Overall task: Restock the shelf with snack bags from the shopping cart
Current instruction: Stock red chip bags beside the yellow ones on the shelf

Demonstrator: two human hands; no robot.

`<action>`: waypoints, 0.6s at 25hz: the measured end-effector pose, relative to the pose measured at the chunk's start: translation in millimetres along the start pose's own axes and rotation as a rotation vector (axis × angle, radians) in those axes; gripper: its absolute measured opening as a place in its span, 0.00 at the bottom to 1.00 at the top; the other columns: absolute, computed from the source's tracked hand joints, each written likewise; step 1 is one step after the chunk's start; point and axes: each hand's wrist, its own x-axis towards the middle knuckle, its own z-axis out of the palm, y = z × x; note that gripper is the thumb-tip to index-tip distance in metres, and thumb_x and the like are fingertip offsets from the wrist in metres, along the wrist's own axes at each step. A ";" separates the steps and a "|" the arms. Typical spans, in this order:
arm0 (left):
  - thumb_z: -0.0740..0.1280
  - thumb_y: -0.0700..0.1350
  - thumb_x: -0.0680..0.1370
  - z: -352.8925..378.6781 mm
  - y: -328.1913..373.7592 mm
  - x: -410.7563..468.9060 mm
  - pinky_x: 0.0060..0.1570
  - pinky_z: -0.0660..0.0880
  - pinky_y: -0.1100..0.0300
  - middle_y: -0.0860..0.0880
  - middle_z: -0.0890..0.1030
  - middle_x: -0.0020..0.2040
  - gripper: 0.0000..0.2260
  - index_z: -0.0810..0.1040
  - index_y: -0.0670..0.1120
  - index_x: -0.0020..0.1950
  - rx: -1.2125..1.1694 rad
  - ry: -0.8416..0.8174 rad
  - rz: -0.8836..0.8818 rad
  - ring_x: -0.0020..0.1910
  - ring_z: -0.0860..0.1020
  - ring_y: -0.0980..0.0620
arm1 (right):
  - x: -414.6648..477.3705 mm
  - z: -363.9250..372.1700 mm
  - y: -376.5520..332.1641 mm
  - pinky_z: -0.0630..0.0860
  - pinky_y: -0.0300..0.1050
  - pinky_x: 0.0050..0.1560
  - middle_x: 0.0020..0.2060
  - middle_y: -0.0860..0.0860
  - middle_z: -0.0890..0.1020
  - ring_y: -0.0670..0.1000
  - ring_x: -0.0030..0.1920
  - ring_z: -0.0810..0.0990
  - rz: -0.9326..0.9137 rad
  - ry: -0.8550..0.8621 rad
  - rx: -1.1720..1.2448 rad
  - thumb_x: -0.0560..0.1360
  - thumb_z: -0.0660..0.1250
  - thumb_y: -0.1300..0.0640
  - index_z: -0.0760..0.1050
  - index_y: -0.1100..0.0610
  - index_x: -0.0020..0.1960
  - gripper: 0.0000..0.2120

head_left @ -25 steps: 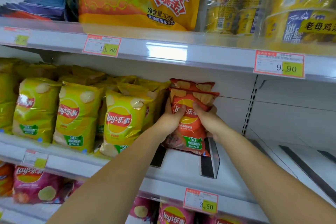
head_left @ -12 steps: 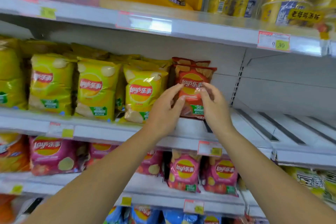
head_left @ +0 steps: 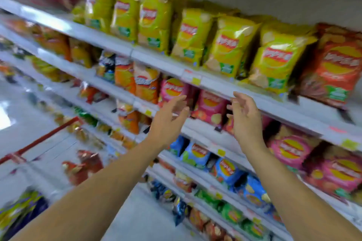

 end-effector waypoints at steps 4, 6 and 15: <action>0.61 0.52 0.82 -106.9 -68.8 -26.3 0.60 0.71 0.62 0.54 0.77 0.63 0.18 0.70 0.53 0.72 0.095 0.051 -0.184 0.60 0.75 0.58 | -28.8 108.3 2.3 0.77 0.49 0.54 0.52 0.44 0.79 0.49 0.53 0.80 0.055 -0.183 0.000 0.82 0.58 0.54 0.72 0.48 0.59 0.08; 0.61 0.51 0.82 -162.9 -108.8 -33.2 0.62 0.70 0.60 0.55 0.77 0.63 0.17 0.72 0.53 0.71 0.128 0.091 -0.268 0.60 0.74 0.58 | -37.0 170.3 8.2 0.78 0.49 0.51 0.56 0.48 0.79 0.48 0.53 0.80 0.098 -0.275 -0.015 0.82 0.57 0.51 0.72 0.47 0.59 0.08; 0.62 0.47 0.82 -392.9 -300.1 -107.1 0.53 0.69 0.64 0.52 0.78 0.59 0.13 0.76 0.49 0.66 0.179 0.373 -0.822 0.56 0.76 0.55 | -109.8 473.2 88.0 0.77 0.55 0.56 0.54 0.51 0.79 0.53 0.53 0.79 0.344 -0.697 -0.249 0.81 0.59 0.53 0.75 0.54 0.62 0.12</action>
